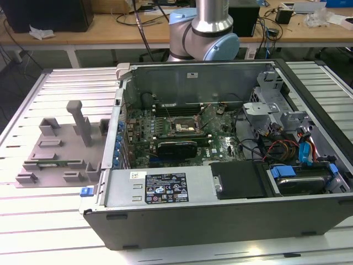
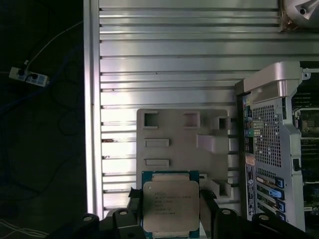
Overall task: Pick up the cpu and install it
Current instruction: 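Pick up the cpu and move it towards the insertion slot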
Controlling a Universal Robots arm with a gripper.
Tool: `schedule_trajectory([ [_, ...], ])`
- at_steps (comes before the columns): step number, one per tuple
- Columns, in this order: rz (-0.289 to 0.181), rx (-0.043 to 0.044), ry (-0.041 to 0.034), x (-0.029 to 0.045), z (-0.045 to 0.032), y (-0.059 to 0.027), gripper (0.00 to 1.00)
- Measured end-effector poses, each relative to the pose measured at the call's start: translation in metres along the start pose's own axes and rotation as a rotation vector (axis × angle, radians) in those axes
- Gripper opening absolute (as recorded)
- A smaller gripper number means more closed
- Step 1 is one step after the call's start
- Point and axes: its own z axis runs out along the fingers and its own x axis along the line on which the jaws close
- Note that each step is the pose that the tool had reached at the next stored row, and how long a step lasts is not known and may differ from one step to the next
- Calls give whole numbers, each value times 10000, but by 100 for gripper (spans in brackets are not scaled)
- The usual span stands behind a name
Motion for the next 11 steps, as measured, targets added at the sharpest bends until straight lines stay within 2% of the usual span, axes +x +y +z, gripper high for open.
schedule_trajectory([
  [3, 0, -1, -1, -3, -57, 2, 55],
  [8, 0, -1, -1, -8, -60, 3, 55],
  [11, -1, -1, -1, -47, -58, 4, 55],
])
